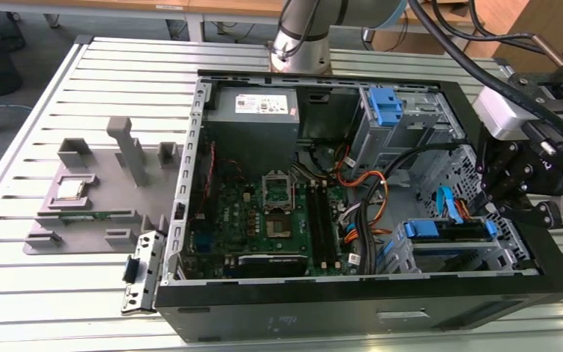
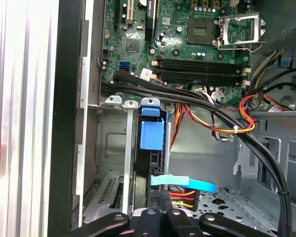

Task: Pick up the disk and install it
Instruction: 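Insert the second disk wire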

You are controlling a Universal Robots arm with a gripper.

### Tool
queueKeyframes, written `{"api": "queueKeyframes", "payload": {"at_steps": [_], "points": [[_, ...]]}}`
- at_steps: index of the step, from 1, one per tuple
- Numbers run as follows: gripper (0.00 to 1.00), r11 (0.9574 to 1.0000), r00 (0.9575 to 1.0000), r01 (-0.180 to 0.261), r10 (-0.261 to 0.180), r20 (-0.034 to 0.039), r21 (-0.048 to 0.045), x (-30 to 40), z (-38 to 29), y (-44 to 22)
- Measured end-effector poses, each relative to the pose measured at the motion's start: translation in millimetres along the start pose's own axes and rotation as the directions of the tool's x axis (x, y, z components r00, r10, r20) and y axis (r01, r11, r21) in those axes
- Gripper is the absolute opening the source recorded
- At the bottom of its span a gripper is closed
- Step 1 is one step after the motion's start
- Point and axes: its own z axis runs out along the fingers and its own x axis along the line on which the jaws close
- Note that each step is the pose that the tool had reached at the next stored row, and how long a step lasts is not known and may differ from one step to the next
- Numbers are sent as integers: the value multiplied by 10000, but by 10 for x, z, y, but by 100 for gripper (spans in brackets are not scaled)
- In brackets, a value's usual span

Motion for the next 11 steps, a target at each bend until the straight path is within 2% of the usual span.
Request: {"api": "queueKeyframes", "payload": {"at_steps": [11], "points": [[10,10000,10000,-1,1,1,1,17,-1,1]]}}
